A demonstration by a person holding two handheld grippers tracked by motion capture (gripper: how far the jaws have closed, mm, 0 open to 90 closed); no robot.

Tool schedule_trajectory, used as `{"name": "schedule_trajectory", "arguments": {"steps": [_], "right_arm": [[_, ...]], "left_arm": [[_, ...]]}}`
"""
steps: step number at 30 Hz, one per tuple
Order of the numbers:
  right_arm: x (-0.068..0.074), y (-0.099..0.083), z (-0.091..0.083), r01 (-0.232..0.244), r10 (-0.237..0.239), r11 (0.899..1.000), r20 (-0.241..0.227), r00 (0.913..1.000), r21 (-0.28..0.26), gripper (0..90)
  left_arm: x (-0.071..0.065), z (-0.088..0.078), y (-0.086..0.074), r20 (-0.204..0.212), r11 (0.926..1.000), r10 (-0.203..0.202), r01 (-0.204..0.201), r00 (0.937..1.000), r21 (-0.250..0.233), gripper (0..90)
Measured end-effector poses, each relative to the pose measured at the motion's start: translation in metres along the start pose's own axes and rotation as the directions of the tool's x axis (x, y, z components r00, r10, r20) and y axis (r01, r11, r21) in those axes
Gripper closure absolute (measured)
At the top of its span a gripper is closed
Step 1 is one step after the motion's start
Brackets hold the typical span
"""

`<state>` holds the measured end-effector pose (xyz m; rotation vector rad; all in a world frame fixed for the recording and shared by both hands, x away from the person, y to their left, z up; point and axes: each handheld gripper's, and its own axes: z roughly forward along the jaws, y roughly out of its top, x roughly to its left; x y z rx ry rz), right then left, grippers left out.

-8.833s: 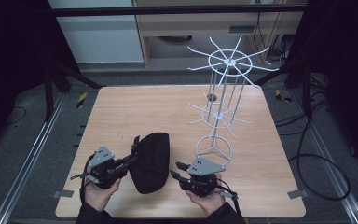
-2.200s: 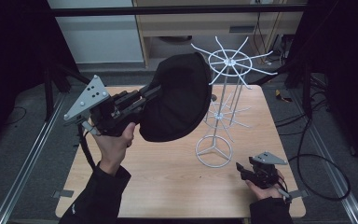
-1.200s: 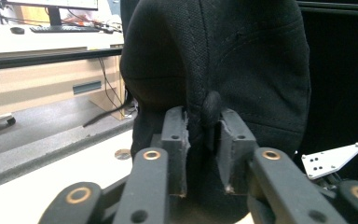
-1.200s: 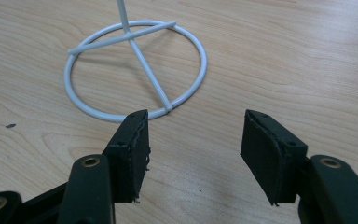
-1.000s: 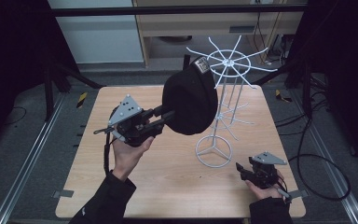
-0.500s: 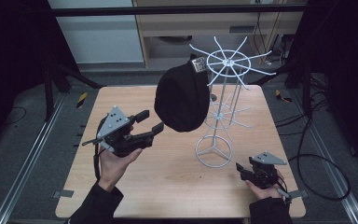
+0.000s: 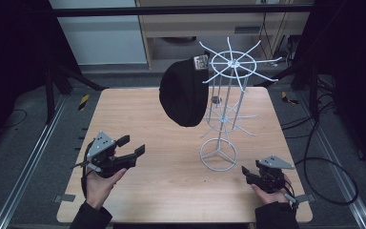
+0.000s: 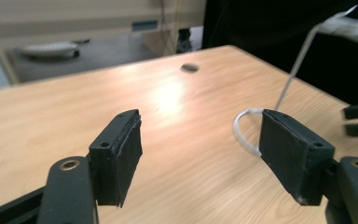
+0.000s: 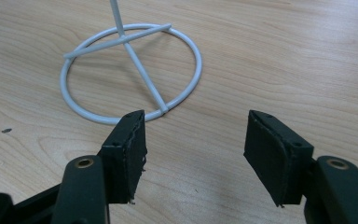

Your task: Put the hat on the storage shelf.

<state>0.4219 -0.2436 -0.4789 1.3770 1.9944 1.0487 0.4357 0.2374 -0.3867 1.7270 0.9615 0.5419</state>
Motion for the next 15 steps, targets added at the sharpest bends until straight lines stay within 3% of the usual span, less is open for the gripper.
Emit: {"name": "schedule_trajectory", "arguments": {"steps": [7,10,12,15], "right_arm": [[-0.001,-0.001,0.000,-0.008,0.008,1.000,0.009,0.9999,-0.006,33.9],[-0.002,-0.002,0.001,0.000,0.000,1.000,0.016,0.9999,-0.011,32.3],[-0.003,-0.002,0.001,-0.005,0.005,1.000,0.012,0.9999,-0.014,30.9],[-0.003,-0.002,0.001,-0.017,0.017,1.000,0.006,0.9998,-0.016,29.9]], "left_arm": [[0.027,-0.010,-0.042,-0.100,0.9963,-0.024,0.032,0.9947,0.080,27.1],[0.040,-0.013,-0.059,-0.147,0.9918,-0.044,0.061,0.9882,0.112,26.2],[0.049,-0.014,-0.069,-0.188,0.9889,-0.037,0.063,0.9815,0.135,24.7],[0.062,-0.018,-0.080,-0.228,0.9833,-0.064,0.100,0.9717,0.152,24.0]]}}
